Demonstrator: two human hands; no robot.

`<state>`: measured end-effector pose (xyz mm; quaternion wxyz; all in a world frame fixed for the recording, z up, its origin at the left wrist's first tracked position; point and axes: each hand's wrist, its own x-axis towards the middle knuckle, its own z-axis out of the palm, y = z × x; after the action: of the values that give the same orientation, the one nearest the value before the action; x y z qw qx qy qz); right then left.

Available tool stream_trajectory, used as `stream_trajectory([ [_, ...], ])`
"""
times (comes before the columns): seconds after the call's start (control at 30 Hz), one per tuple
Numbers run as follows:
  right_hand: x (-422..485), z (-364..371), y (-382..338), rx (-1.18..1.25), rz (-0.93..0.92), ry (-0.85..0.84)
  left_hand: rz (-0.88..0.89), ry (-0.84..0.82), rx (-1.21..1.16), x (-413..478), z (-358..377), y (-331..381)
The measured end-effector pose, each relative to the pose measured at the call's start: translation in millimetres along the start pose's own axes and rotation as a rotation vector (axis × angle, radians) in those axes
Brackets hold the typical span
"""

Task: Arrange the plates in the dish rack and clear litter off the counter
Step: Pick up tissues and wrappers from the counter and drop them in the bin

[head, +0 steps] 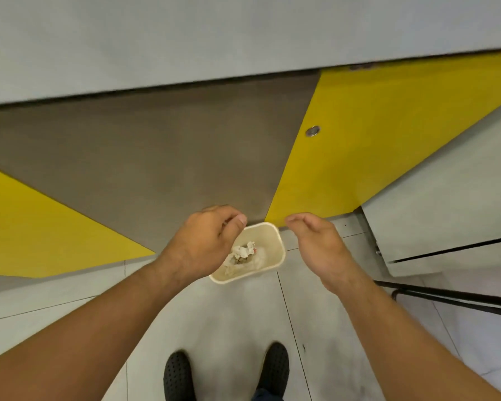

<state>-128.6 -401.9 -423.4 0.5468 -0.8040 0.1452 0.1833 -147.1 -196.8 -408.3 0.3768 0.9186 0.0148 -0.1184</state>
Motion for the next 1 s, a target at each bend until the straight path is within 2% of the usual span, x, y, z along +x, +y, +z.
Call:
stream_trajectory([
  [0.2,-74.9,-71.8,-122.6,-0.201,-0.182,-0.018,0.106,0.047,0.062,-37.0,-86.8,112.9],
  [0.47,-120.2,-140.8,-236.6,-0.273,-0.415,0.057,0.339,0.181,0.194,-52.2,-179.6,234.0],
  [0.77,-131.3,-185.1,-318.7,-0.263,-0.539,0.083,0.412,0.253,0.211,-36.1,-231.7,283.8],
  [1.0,-113.1,-189.6,-360.9,-0.258,-0.553,0.207,0.476,0.265,0.246,14.2,-274.4,299.0],
])
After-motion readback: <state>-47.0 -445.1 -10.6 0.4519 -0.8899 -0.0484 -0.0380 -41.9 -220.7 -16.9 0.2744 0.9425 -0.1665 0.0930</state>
